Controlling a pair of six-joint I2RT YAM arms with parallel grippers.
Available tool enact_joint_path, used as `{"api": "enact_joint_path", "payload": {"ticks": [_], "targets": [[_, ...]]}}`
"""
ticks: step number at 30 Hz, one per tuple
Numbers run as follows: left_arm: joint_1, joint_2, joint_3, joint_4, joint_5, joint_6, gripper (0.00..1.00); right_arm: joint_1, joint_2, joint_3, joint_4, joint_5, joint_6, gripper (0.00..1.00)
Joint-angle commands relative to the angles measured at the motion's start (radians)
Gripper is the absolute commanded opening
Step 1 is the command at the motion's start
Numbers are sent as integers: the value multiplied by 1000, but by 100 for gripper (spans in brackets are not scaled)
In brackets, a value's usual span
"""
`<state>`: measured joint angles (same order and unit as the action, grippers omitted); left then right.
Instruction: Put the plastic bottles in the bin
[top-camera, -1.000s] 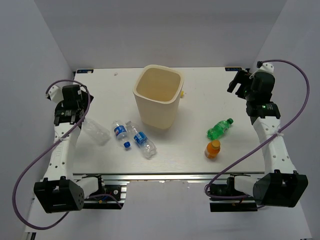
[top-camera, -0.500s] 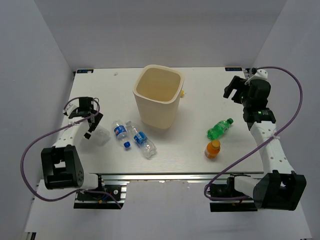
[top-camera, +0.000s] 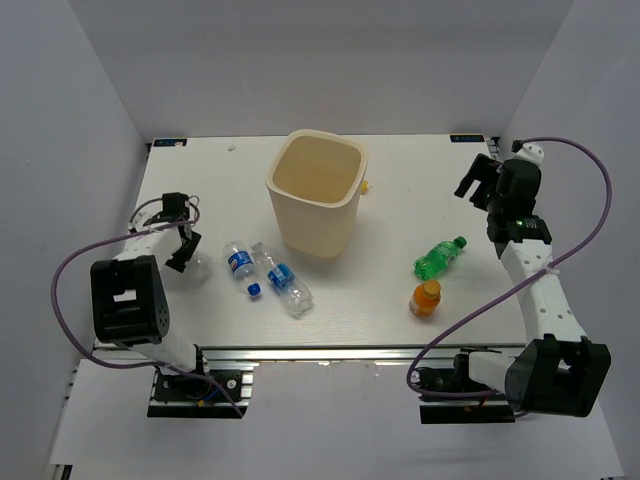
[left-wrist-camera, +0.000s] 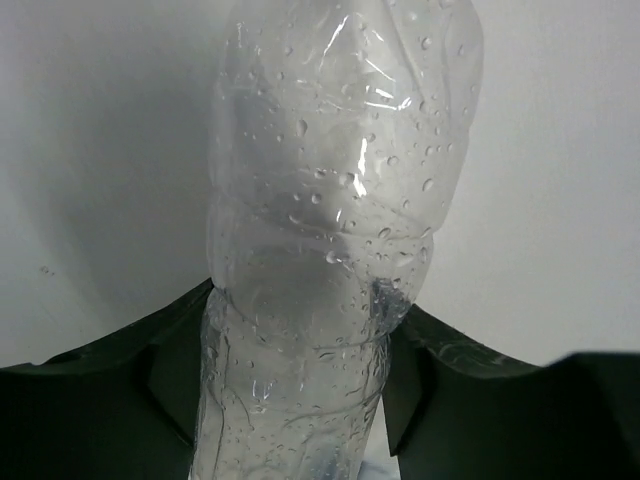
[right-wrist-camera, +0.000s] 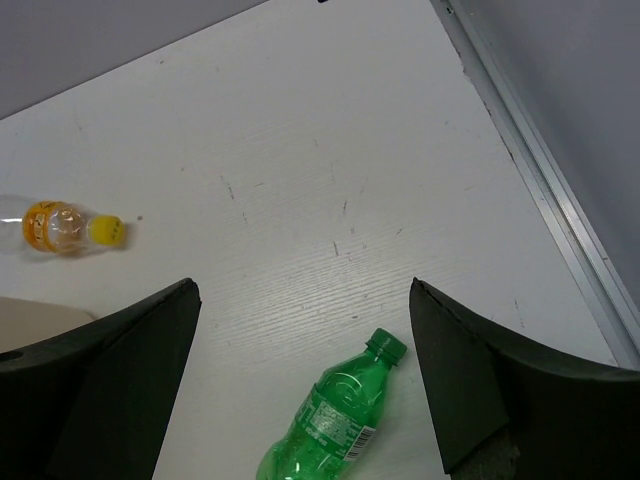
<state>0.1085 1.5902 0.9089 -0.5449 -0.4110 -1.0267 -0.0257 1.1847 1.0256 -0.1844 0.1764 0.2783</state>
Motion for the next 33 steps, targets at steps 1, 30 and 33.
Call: {"api": "enact_joint_path", "payload": {"ticks": [1, 30, 33], "targets": [[5, -130, 139, 16, -104, 13, 55, -11, -39, -1, -4, 43, 28, 89], [-710, 105, 914, 116, 514, 881, 54, -69, -27, -289, -56, 57, 378, 89], [-710, 99, 898, 120, 499, 875, 61, -72, -4, -289, -70, 64, 397, 89]]}}
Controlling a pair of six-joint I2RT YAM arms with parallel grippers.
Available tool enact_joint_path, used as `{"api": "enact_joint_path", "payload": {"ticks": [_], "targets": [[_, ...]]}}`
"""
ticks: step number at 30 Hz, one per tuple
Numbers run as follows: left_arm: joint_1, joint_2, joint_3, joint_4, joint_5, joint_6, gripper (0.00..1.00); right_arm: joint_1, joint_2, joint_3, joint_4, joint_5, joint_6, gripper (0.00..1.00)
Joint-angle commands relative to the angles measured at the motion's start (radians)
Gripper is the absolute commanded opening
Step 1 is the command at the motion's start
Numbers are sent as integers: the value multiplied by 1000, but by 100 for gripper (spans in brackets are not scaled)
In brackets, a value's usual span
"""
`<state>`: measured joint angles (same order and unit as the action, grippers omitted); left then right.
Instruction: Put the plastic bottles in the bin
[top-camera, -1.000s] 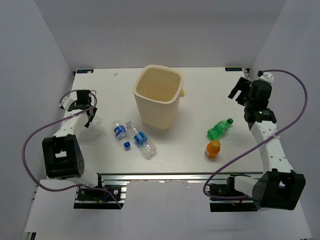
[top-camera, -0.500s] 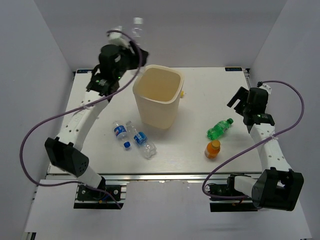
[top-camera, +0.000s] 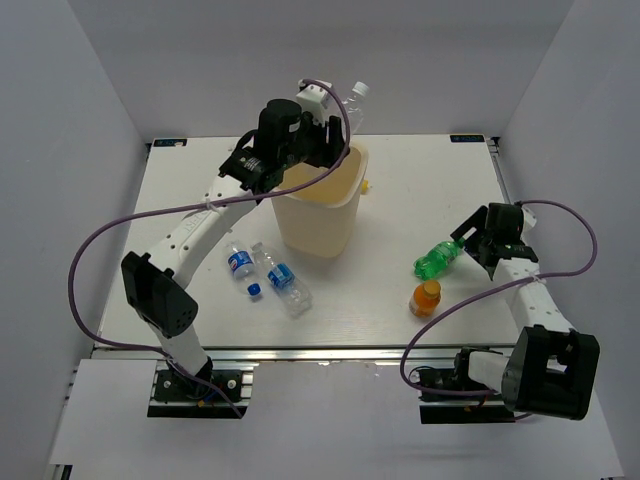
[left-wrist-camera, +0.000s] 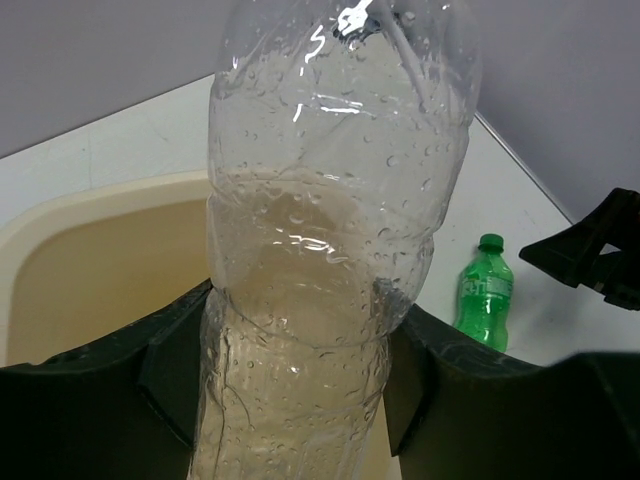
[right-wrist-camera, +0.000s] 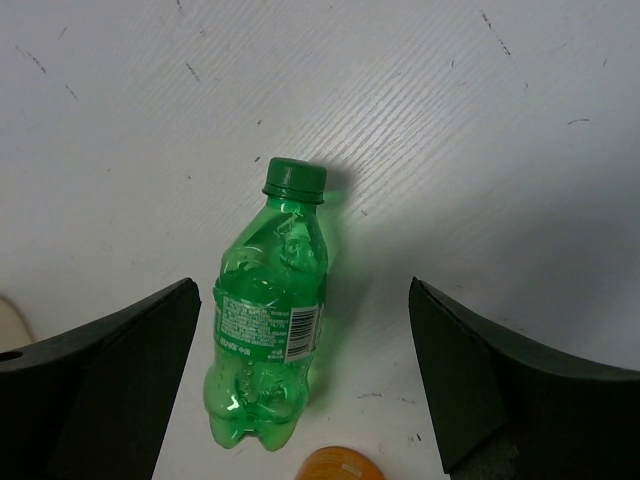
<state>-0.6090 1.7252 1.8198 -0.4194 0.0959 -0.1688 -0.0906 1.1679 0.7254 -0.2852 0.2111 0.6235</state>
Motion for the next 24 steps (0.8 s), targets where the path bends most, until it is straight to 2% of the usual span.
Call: {"api": "enact_joint_path", "payload": {"ticks": [1, 4, 8, 10, 11, 16, 22, 24], "targets": [[8, -41, -19, -5, -16, 15, 68, -8, 25, 9, 32, 24, 61, 89], [8, -45, -20, -19, -15, 15, 71, -8, 51, -7, 93, -22, 100, 89], [8, -65, -31, -27, -36, 17, 80, -8, 96, -4, 155, -90, 122, 89], [8, -72, -34, -30, -38, 17, 87, -8, 124, -9, 181, -108, 119, 89], [8, -85, -51, -19, -36, 14, 97, -8, 134, -7, 195, -110, 116, 89], [8, -93, -53, -21, -59, 6, 98, -8, 203, -12, 212, -99, 127, 89], [9, -87, 29, -53, -258, -20, 98, -8, 280, -37, 265, -116, 157, 89], [20, -91, 55, -65, -356, -46, 98, -8, 306, -35, 274, -118, 156, 84]]}}
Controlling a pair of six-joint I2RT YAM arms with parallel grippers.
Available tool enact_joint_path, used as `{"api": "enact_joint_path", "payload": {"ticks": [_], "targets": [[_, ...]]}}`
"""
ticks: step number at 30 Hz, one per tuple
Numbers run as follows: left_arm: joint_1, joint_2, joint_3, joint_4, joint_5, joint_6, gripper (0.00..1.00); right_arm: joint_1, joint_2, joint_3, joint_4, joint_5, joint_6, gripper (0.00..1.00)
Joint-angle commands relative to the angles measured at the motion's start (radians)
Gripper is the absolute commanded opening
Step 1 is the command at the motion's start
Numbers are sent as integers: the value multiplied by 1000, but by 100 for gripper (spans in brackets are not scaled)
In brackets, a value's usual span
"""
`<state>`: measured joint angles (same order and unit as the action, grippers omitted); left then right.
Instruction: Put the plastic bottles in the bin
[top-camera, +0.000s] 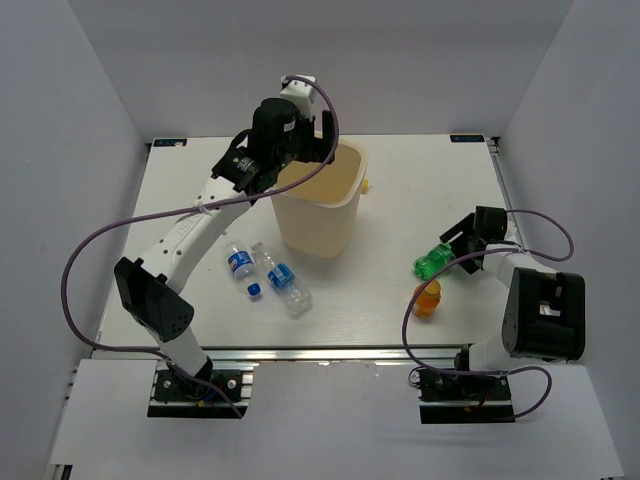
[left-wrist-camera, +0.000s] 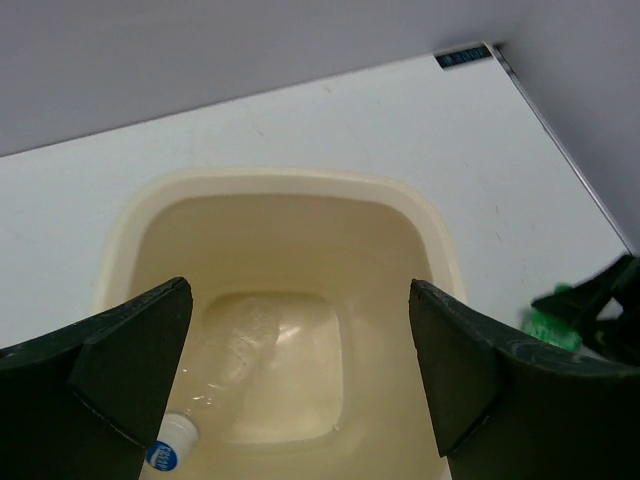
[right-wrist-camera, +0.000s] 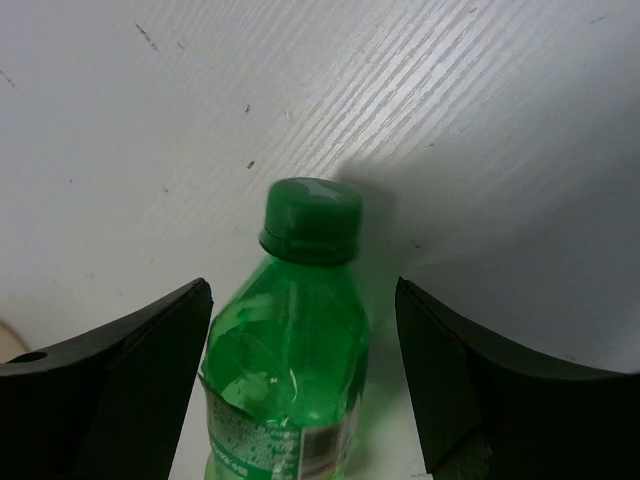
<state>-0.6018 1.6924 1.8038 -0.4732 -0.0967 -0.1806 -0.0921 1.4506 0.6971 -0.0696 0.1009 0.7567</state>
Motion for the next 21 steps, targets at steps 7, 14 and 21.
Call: {"api": "enact_joint_path", "payload": {"ticks": [7, 14, 21], "targets": [[305, -204, -137, 10, -206, -300, 98, -6, 51, 48, 151, -76, -68, 31], [484, -419, -545, 25, -299, -505, 98, 17, -50, 280, 194, -180, -226, 14], [496, -494, -802, -19, -240, -669, 98, 285, -131, 593, 267, -291, -511, 17]]}}
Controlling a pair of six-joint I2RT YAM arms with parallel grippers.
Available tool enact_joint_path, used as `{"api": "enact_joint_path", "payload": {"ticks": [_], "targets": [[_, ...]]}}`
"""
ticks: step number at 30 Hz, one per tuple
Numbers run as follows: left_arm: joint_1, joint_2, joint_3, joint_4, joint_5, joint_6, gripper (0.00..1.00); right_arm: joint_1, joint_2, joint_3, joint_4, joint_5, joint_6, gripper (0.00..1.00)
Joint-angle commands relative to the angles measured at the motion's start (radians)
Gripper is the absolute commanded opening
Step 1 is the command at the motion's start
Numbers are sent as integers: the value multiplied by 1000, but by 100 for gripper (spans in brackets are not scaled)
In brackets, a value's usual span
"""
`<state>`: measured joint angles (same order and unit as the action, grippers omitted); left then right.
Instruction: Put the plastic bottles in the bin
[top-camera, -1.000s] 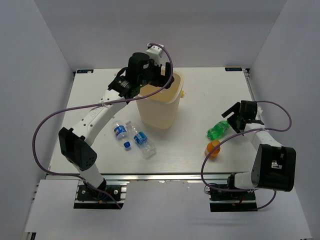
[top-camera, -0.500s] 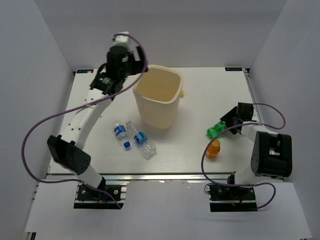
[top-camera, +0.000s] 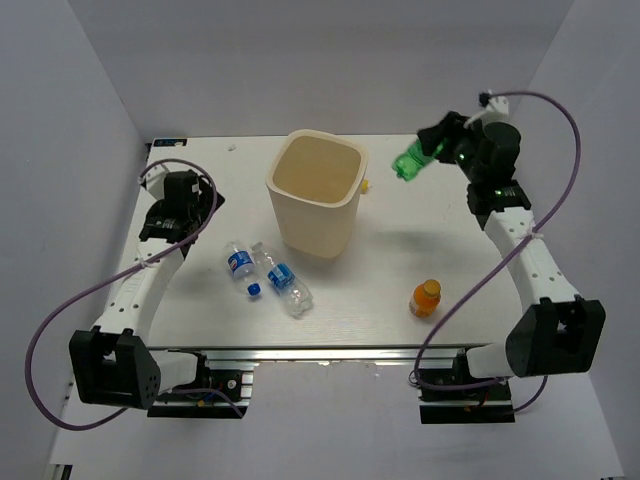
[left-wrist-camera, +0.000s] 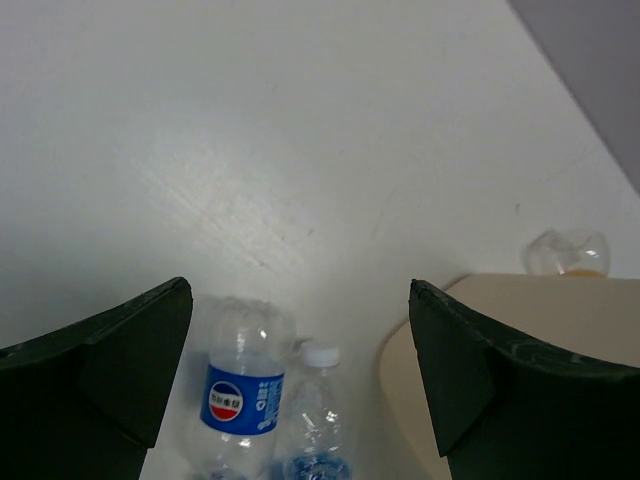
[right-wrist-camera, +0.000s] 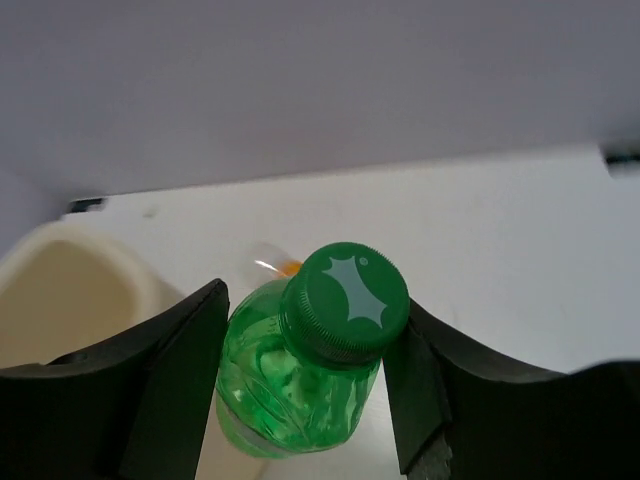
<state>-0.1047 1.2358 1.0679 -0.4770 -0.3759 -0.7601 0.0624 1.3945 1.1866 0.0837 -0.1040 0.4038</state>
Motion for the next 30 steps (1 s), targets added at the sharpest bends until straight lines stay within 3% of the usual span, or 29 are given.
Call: {"api": "enact_joint_path", "payload": {"ticks": [1, 7, 11, 14, 15, 16, 17, 23, 30], "targets": [[-1, -42, -84, -17, 48, -91, 98, 169, -78, 144, 145, -77, -213, 17], [-1, -74, -163, -37, 74, -94, 98, 398, -17, 260, 238, -129, -315, 17], [-3, -99, -247, 27, 144, -91, 98, 523, 78, 362, 197, -74, -394, 30], [-3, -81, -264, 20, 184, -84, 98, 557, 165, 447, 104, -19, -431, 48], [-3, -75, -266, 17, 187, -84, 98, 560, 197, 464, 81, -5, -412, 59], [-3, -72, -273, 18, 199, -84, 98, 560, 207, 482, 64, -5, -410, 85], [-3, -64, -279, 23, 209, -84, 98, 560, 213, 495, 51, 0, -410, 89], [-4, -26, -350, 98, 322, -74, 98, 559, 177, 521, -42, 140, -320, 89], [-6, 33, -382, 107, 342, -70, 98, 502, -8, 291, 2, 271, -232, 89]]}}
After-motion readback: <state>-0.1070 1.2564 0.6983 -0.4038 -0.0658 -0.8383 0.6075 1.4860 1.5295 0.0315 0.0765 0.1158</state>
